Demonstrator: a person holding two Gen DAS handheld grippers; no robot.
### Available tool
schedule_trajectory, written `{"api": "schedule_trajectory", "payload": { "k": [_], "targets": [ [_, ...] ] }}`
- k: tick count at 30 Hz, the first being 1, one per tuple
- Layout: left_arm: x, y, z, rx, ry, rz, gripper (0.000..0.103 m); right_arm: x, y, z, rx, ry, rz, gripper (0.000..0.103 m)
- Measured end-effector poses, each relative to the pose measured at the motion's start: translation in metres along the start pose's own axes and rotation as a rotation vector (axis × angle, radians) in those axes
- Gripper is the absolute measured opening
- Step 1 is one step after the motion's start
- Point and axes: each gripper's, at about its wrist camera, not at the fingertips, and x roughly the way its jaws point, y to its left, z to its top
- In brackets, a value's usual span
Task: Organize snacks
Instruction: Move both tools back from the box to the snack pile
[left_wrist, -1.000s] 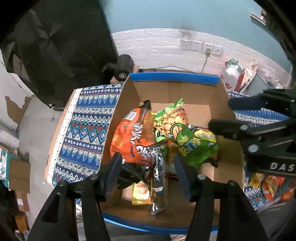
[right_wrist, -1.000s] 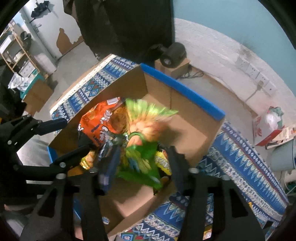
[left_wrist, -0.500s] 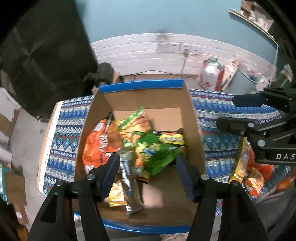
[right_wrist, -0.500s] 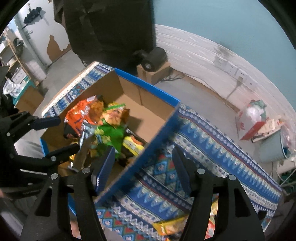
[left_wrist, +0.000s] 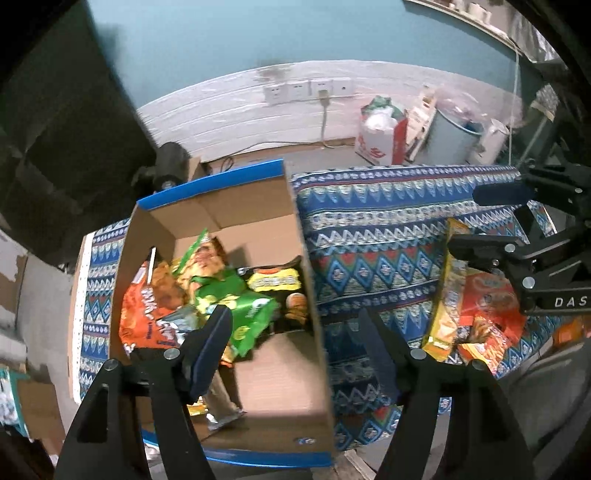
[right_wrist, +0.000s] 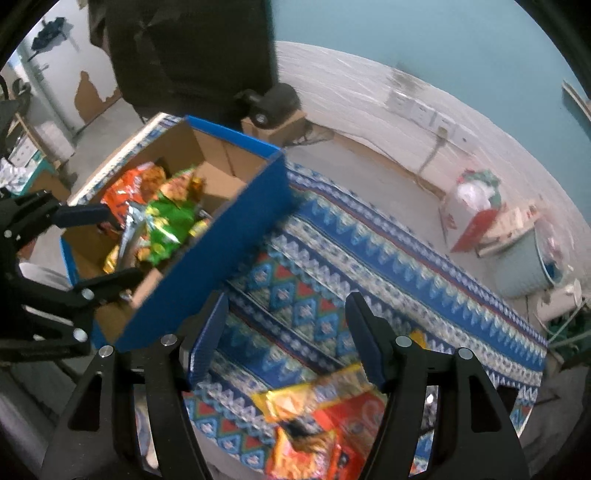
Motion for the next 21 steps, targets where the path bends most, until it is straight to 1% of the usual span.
{"api": "schedule_trajectory", "payload": {
  "k": [9, 10, 13, 15, 21],
  "targets": [
    [0.001, -0.05, 0.007, 0.104, 0.0, -0.035, 0.073, -0.018, -0.039, -0.04, 0.03, 0.025, -0.022, 0.066],
    [0.002, -0.056, 0.007, 0.117, 0.002, -0.042, 0.075, -0.019, -0.042, -0.044, 0.032, 0.03, -0.024, 0.066],
    [0.009, -0.071, 0.005, 0.142, 0.026, -0.057, 0.076, -0.02, -0.049, -0.056, 0.038, 0.04, -0.024, 0.066],
    [0.013, -0.083, 0.004, 0.17, 0.038, -0.078, 0.076, -0.017, -0.054, -0.067, 0.036, 0.063, -0.026, 0.066],
    [0.025, -0.112, 0.004, 0.225, 0.069, -0.106, 0.076, 0.0, -0.073, -0.098, 0.055, 0.129, -0.032, 0.066]
  ]
}}
